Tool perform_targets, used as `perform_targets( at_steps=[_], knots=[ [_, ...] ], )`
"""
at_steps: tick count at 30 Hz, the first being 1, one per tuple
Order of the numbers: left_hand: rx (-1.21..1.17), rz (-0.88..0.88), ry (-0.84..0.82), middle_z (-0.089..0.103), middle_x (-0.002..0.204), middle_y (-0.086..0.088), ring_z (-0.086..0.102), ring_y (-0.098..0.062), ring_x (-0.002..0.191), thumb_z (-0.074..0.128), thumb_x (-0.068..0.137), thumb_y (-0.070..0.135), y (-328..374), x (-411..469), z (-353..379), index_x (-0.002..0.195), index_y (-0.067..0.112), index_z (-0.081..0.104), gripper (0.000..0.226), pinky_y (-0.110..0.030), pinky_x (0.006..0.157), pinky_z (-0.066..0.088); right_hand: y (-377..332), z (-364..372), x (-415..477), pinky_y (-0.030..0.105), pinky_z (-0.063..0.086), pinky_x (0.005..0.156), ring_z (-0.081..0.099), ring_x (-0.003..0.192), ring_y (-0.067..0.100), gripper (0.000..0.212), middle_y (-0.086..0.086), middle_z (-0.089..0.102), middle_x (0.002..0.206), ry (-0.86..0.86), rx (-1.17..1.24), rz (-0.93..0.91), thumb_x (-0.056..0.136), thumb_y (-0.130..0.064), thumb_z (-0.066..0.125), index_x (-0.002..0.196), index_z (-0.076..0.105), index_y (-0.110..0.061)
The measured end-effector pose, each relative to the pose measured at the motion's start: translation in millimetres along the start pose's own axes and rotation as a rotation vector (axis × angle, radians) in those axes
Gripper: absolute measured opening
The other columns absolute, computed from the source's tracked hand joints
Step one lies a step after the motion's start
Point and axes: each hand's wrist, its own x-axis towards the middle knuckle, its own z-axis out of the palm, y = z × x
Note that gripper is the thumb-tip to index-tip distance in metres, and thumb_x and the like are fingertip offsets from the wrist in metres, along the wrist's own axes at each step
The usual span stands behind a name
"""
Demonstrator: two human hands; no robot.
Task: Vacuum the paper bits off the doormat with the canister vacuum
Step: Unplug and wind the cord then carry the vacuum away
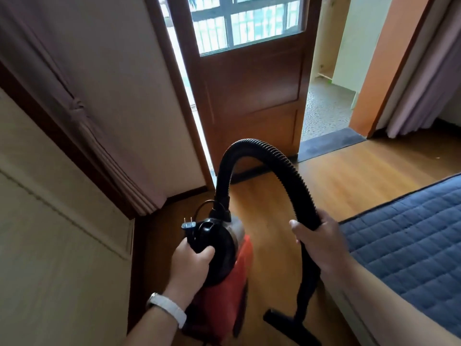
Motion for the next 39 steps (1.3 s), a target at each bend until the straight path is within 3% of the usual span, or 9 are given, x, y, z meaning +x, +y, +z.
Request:
perform_targets(
  at_steps=[10, 13, 20, 25, 32, 36, 39],
  knots=[
    [-0.068, -0.018, -0.203, 0.064, 0.057, 0.0, 0.061, -0.024, 0.054, 0.068, 0.073, 0.018, 43.3, 193.0, 90.5, 0.074, 0.019, 0.062, 0.007, -0.042, 0.055, 0.051, -3.3, 6.0, 172.5, 0.025, 0.043, 0.048, 0.054, 0.053, 0.02, 0.016, 0.009, 0.057, 0.063, 0.183, -0.06, 0.11, 0.084, -0.009, 0.07, 0.084, 0.056, 0.0],
    [-0.053, -0.022, -0.267, 0.066, 0.059, 0.0, 0.063, -0.024, 0.055, 0.069, 0.075, 0.018, 59.1, 260.7, 108.9, 0.077, 0.02, 0.063, 0.006, -0.043, 0.058, 0.054, -5.7, 18.0, 228.7, 0.029, 0.043, 0.051, 0.055, 0.055, 0.022, 0.014, 0.011, 0.059, 0.065, 0.248, -0.062, 0.174, 0.084, -0.009, 0.07, 0.087, 0.058, -0.004],
    [-0.024, 0.08, -0.318, 0.067, 0.071, -0.009, 0.062, -0.022, 0.057, 0.067, 0.073, 0.015, 118.7, 411.1, 133.5, 0.074, 0.016, 0.062, 0.005, -0.031, 0.054, 0.048, -37.2, 39.4, 343.8, 0.032, 0.042, 0.054, 0.052, 0.054, 0.021, 0.019, 0.004, 0.051, 0.06, 0.338, -0.099, 0.13, 0.082, -0.005, 0.072, 0.082, 0.053, 0.0],
    [-0.043, 0.053, -0.381, 0.06, 0.054, 0.008, 0.056, -0.019, 0.054, 0.068, 0.074, 0.012, 151.4, 474.9, 162.7, 0.075, 0.018, 0.063, 0.008, -0.032, 0.057, 0.046, -30.2, 29.4, 395.4, 0.036, 0.043, 0.057, 0.052, 0.053, 0.021, 0.022, -0.003, 0.05, 0.055, 0.4, -0.052, 0.152, 0.085, -0.002, 0.07, 0.076, 0.05, -0.003],
    [-0.03, 0.055, -0.44, 0.06, 0.052, 0.006, 0.054, -0.018, 0.048, 0.067, 0.077, 0.008, 196.2, 537.5, 229.5, 0.081, 0.018, 0.066, 0.01, -0.03, 0.053, 0.045, -6.2, 9.4, 476.6, 0.032, 0.043, 0.053, 0.054, 0.051, 0.02, 0.02, 0.001, 0.055, 0.055, 0.422, -0.016, 0.155, 0.087, -0.007, 0.071, 0.079, 0.052, -0.005],
    [-0.037, 0.017, -0.456, 0.057, 0.048, 0.002, 0.051, -0.018, 0.038, 0.067, 0.079, 0.006, 225.4, 563.1, 284.2, 0.082, 0.015, 0.065, 0.01, -0.026, 0.04, 0.04, 15.8, -12.2, 541.9, 0.035, 0.042, 0.052, 0.053, 0.051, 0.022, 0.022, 0.003, 0.053, 0.055, 0.408, 0.048, 0.163, 0.087, -0.005, 0.069, 0.075, 0.051, -0.009],
    [-0.031, -0.004, -0.455, 0.06, 0.051, 0.002, 0.053, -0.016, 0.038, 0.067, 0.079, 0.008, 255.0, 579.3, 329.2, 0.085, 0.013, 0.067, 0.008, -0.026, 0.041, 0.041, 27.1, -41.0, 592.5, 0.033, 0.041, 0.051, 0.052, 0.051, 0.022, 0.022, 0.005, 0.054, 0.056, 0.403, 0.05, 0.154, 0.087, -0.005, 0.07, 0.076, 0.051, -0.005]
  ],
)
